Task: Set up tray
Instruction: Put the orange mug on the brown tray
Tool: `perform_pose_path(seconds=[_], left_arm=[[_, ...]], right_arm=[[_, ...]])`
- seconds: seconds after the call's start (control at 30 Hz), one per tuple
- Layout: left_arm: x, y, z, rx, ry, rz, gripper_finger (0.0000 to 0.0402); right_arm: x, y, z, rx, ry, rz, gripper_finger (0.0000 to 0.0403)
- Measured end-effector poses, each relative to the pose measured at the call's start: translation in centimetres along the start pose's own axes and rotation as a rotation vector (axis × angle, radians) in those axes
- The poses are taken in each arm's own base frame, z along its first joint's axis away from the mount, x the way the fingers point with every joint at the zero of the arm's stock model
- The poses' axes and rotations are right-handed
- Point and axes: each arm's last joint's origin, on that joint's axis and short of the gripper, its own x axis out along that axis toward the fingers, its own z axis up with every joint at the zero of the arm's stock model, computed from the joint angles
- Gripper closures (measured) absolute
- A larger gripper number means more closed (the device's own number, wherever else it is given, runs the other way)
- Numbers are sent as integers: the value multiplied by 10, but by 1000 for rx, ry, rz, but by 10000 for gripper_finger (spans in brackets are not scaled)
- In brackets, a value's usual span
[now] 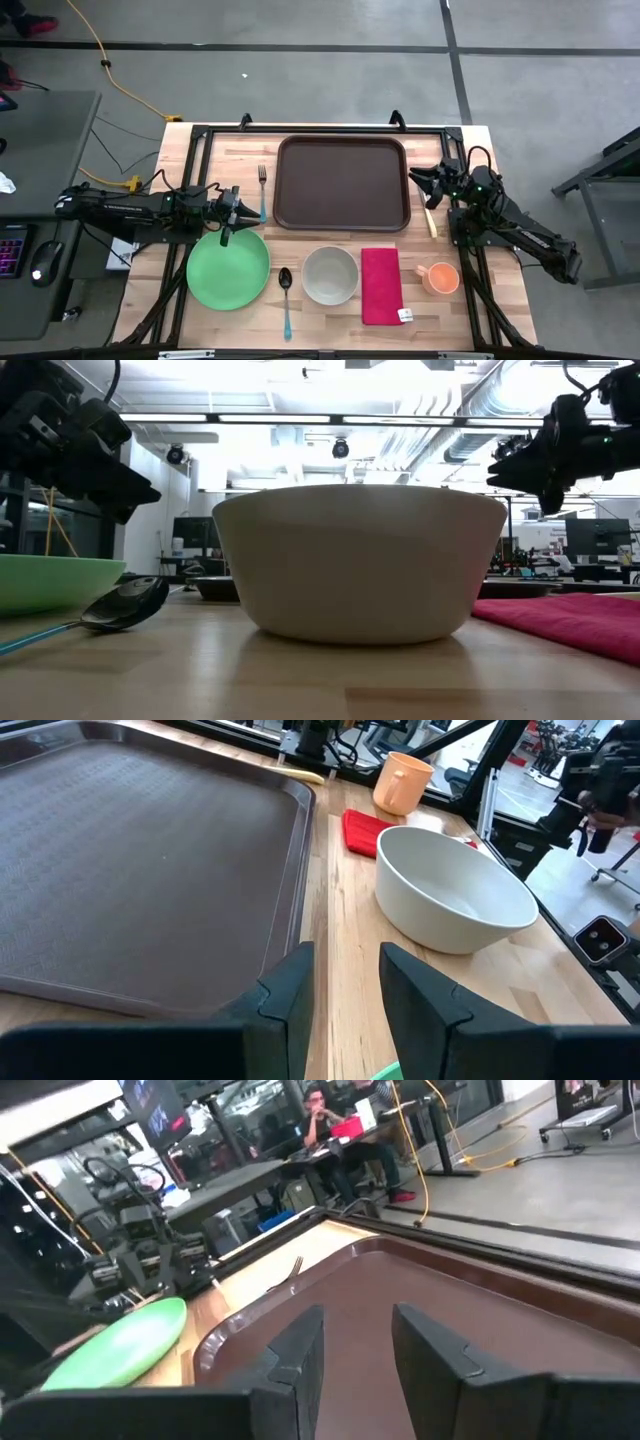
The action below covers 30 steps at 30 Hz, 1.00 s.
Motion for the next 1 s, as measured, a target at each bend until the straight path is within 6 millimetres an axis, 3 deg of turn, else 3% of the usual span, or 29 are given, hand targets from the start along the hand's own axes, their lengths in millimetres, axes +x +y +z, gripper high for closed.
perform_pose_path(seconds=[0.17,0.77,1.0], left_arm=[[0,0,0,0,0,0,257],[0,0,0,-1,0,0,256],[0,0,0,-1,0,0,256]], right_arm=[[-13,9,15,-67,105,-47,304],[-63,53,93,-119,-113,2,304],[-77,63,104,-44,26,47,304]])
